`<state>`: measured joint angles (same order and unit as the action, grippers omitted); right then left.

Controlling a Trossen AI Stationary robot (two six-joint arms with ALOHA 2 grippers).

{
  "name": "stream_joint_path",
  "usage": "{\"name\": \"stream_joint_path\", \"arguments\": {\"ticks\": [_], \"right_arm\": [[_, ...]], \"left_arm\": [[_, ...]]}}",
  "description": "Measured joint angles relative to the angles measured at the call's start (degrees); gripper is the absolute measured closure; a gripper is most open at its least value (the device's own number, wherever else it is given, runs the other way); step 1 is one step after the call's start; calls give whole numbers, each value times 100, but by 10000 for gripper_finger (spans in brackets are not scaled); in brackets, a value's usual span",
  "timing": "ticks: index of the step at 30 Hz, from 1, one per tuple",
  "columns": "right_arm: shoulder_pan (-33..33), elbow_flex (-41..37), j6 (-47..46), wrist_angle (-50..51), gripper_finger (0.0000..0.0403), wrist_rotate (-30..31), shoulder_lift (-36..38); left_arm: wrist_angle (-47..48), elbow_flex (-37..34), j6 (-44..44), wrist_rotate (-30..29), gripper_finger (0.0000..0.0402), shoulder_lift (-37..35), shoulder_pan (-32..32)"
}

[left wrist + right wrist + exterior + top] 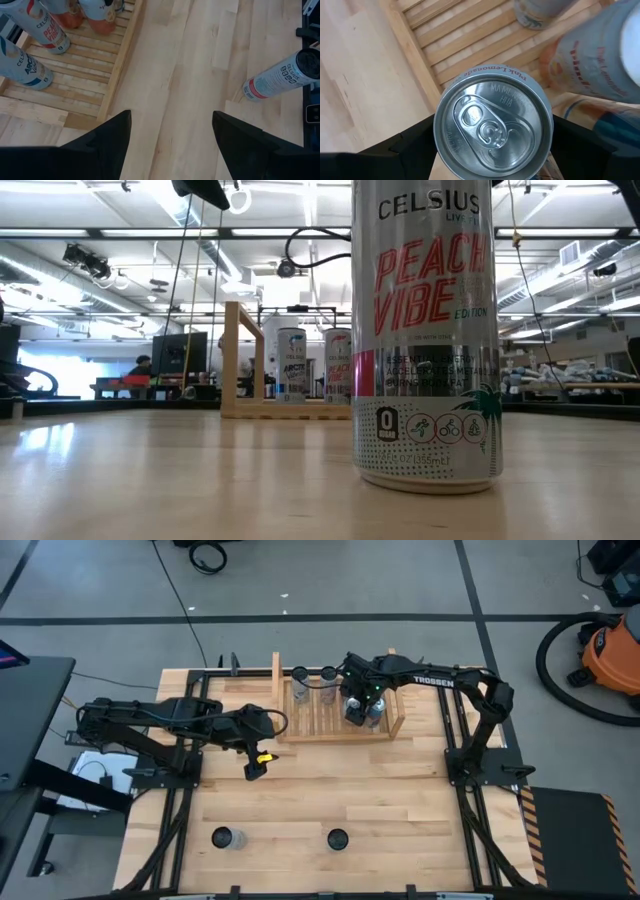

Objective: Place canned beverage on shelf
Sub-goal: Put the pink and white soda can into the shelf

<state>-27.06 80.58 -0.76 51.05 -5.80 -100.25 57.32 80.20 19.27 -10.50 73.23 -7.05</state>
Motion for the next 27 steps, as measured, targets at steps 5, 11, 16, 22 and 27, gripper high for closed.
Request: {"name": "stream_joint_path", "arguments": {"ticks": [5,11,16,22,27], "right_arm": [[-119,0,-57,-1,59,-168,0],[-170,0,-95,-44,59,-317,0],[-172,0,66,-71,59,-180,0],[-168,0,97,-109,51,122,0],[-159,4,100,-133,30,130,9]], "left_arm": [[0,0,0,0,122,0,0],[0,0,0,0,122,0,0],[0,0,0,0,122,0,0],[0,0,0,0,122,0,0],[-2,0,-28,1,122,0,0]]}}
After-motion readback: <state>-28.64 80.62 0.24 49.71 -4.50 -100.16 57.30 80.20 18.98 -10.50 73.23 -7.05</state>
